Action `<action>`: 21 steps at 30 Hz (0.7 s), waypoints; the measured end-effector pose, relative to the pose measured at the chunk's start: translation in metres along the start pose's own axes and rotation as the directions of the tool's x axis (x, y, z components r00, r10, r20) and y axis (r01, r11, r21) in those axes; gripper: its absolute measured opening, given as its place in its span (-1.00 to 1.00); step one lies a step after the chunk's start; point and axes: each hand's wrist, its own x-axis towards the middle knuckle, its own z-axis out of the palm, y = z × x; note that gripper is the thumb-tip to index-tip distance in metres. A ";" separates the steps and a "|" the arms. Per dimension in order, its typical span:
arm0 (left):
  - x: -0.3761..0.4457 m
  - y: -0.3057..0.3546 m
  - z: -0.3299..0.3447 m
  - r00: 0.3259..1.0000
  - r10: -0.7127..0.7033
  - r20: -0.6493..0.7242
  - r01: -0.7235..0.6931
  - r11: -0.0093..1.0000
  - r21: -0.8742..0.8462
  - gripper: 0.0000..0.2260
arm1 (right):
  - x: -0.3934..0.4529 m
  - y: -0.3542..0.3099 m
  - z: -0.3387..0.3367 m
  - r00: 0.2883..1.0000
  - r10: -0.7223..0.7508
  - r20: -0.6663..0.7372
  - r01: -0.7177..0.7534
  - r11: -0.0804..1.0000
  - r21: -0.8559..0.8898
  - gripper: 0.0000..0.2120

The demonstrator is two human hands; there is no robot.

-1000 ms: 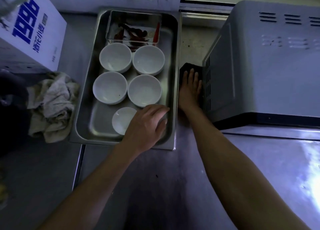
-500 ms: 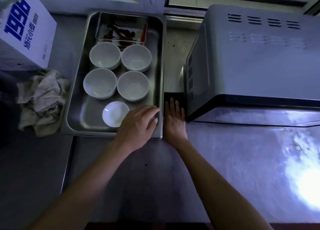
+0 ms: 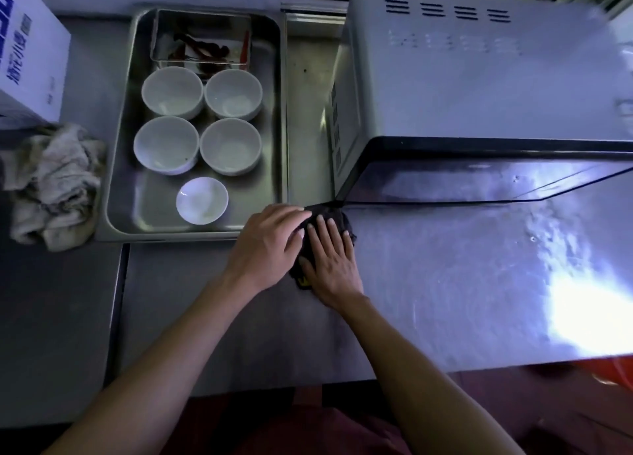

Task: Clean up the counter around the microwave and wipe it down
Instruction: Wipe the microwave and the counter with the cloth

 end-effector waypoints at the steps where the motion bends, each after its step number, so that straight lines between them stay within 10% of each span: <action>1: 0.001 0.004 0.002 1.000 0.007 0.006 -0.007 1.000 -0.004 -0.72 | -0.001 0.003 0.000 1.000 0.009 -0.001 -0.009 1.000 -0.009 -0.36; 21: 0.078 0.134 0.118 0.978 0.022 0.207 -0.040 0.996 0.085 -0.71 | -0.038 0.222 -0.048 0.995 -0.010 -0.096 0.012 1.000 0.020 -0.43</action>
